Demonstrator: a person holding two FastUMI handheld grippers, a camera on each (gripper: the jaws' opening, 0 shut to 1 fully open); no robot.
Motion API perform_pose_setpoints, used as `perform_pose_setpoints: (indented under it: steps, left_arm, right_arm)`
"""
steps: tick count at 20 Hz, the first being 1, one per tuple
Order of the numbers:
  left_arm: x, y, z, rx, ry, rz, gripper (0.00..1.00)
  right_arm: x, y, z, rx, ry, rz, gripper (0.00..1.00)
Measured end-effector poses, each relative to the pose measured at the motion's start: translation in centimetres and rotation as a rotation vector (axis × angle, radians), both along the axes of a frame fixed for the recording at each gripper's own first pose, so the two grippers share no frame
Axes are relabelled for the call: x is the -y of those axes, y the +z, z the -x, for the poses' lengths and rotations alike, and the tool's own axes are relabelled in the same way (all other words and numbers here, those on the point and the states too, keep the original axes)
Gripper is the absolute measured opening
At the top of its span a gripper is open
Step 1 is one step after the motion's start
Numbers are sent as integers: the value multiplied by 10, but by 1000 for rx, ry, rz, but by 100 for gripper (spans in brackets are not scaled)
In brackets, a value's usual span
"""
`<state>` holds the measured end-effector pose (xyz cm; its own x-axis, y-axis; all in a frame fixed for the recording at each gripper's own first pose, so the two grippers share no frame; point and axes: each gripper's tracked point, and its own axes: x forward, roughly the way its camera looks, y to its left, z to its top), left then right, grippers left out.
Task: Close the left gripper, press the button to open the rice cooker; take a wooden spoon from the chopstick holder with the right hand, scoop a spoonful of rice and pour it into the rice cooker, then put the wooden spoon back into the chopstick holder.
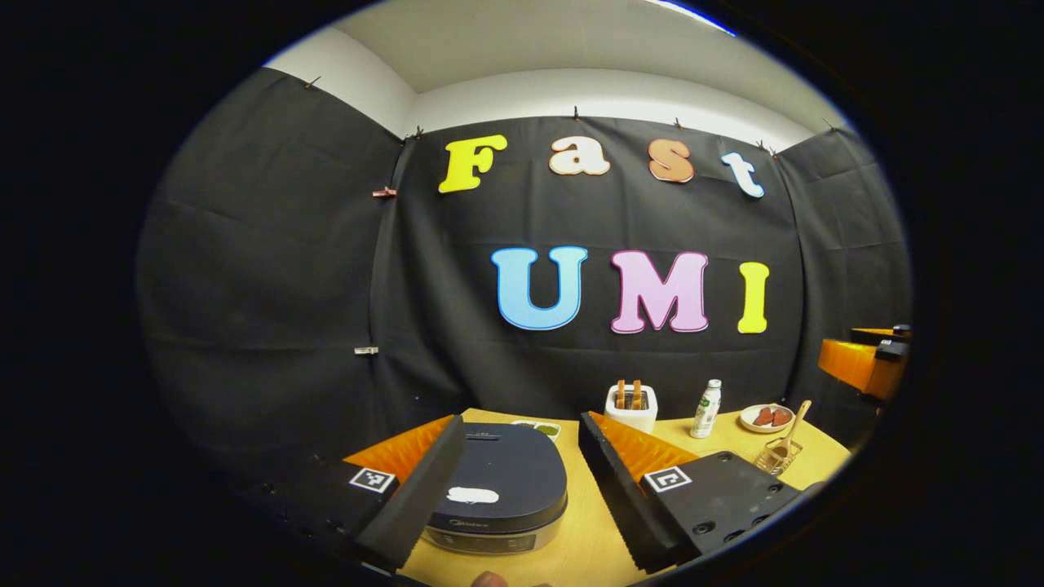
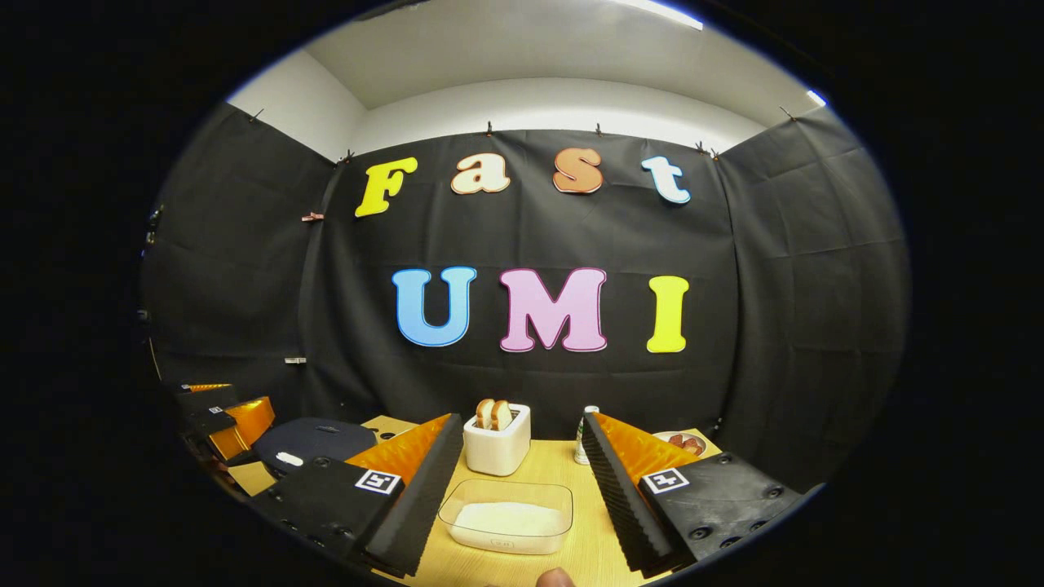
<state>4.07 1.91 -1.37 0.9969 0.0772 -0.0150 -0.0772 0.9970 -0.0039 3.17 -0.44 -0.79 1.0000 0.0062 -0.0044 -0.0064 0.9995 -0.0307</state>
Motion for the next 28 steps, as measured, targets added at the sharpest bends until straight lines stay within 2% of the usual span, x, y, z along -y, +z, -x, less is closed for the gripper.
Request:
perform_pose_setpoints:
  steps: [3,5,6,7,8,10,11,13,18,22,26,28]
  left_arm:
    - [-8,-11,-5,-31,9,3,94]
    - [-17,-19,-11,-55,28,-2,80]
    - [-20,-24,-13,-71,33,-5,61]
    - [-23,-30,-16,-95,36,-6,54]
    - [-27,-38,-20,-117,41,-1,35]
    - [-29,-50,-26,-161,35,29,14]
    - [-29,-58,-30,-187,27,41,11]
    - [-31,-78,-38,-246,3,61,8]
    - [-45,-119,-58,-369,20,84,7]
    - [-48,-133,-65,-419,21,117,7]
    - [-48,-139,-65,-419,-7,66,8]
    - [-51,-138,-64,-416,1,106,8]
  right_arm:
    - [-6,-2,-4,-3,9,8,92]
    - [-8,-4,-5,-9,13,7,92]
    - [-9,-5,-7,-13,15,7,92]
    - [-11,-7,-7,-18,15,7,92]
    - [-12,-8,-7,-21,16,8,92]
    - [-14,-9,-9,-24,18,11,92]
    - [-16,-10,-10,-26,18,15,92]
    - [-18,-11,-10,-26,21,23,92]
    - [-22,-16,-13,-39,24,36,92]
    - [-20,-18,-16,-43,12,38,92]
    - [-16,-16,-20,-37,0,35,92]
    - [-17,-14,-21,-31,1,37,92]
